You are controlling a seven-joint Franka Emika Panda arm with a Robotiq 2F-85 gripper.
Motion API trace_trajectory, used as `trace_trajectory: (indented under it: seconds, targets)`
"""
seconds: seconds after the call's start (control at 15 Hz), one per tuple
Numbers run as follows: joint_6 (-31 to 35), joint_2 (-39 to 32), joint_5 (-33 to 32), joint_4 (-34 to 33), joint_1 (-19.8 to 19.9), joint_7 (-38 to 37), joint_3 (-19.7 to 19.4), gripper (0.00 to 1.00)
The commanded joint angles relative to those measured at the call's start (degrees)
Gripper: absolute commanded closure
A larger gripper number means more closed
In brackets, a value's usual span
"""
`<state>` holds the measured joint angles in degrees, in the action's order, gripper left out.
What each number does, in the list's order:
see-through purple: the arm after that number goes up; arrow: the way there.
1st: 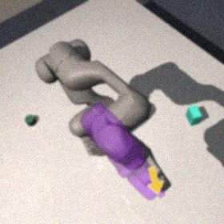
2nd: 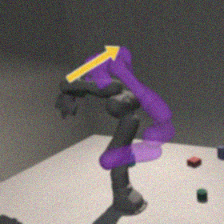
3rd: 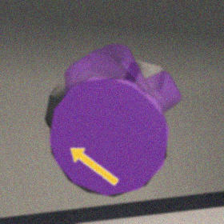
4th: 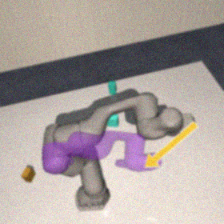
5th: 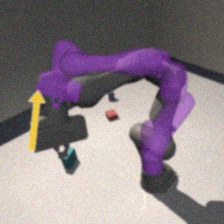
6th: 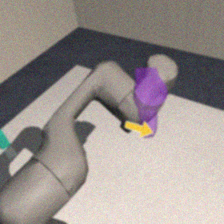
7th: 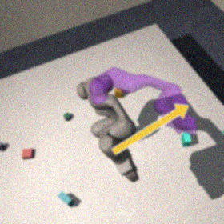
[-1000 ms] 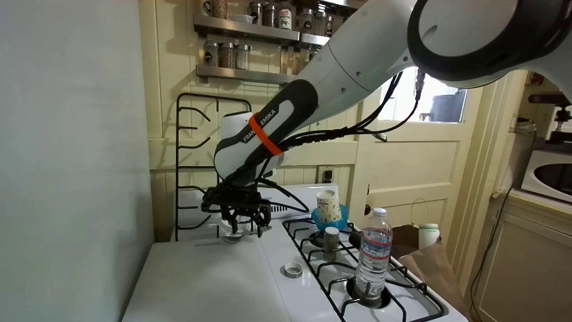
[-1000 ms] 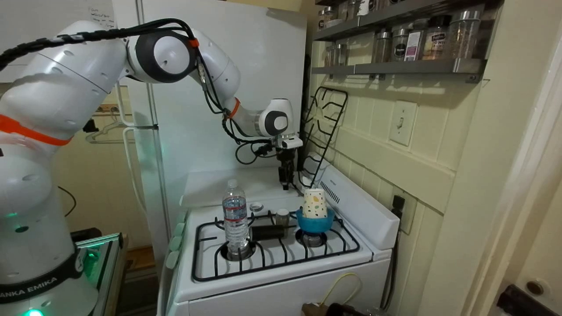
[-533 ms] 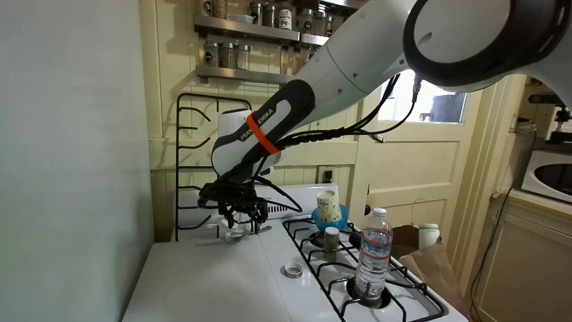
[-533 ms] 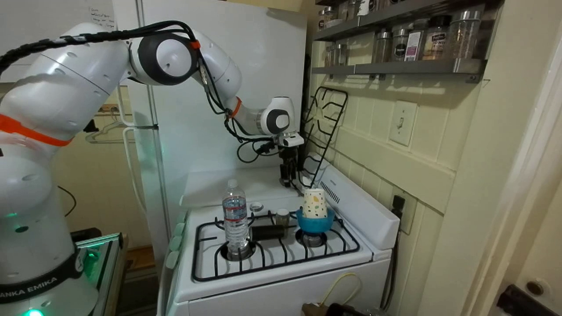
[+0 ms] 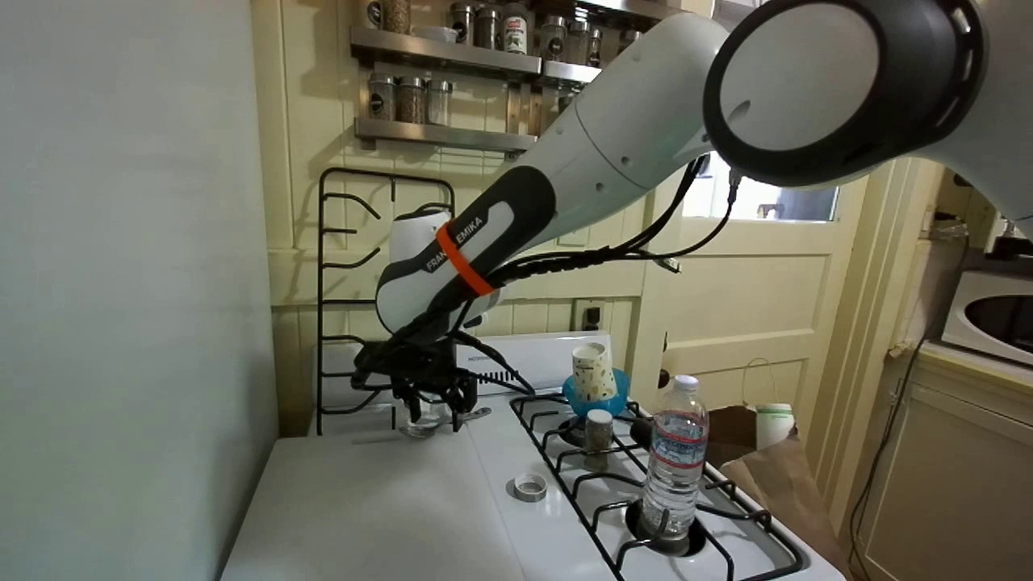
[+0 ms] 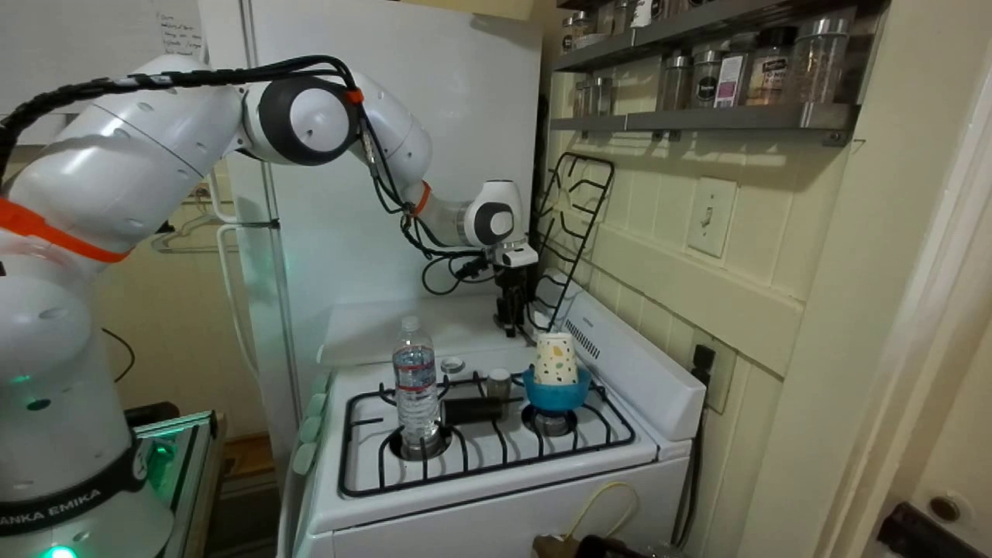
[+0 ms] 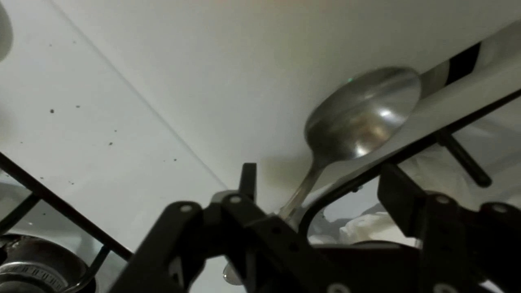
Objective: Move the spoon to the right
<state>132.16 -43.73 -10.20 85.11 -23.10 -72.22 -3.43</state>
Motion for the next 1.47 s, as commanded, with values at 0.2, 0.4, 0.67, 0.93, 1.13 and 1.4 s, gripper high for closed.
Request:
trace_trajectory:
  seconds: [0.2,0.4,0.67,0.93,1.13,1.4]
  targets:
    - [-3.2,-3.2,0.0,-4.7,-0.2,-1.1,-0.1,0.76]
    - [-4.2,-2.6,0.0,-4.7,-0.2,-1.2,0.0,0.99]
    - [-5.1,0.1,0.8,-2.2,0.7,-0.7,0.7,0.98]
    - [-3.0,4.9,2.6,3.7,2.2,0.4,2.3,0.98]
    - [-2.8,10.9,3.1,10.6,3.0,1.7,3.3,0.98]
    - [-4.7,18.6,3.2,20.3,4.5,0.5,2.9,0.98]
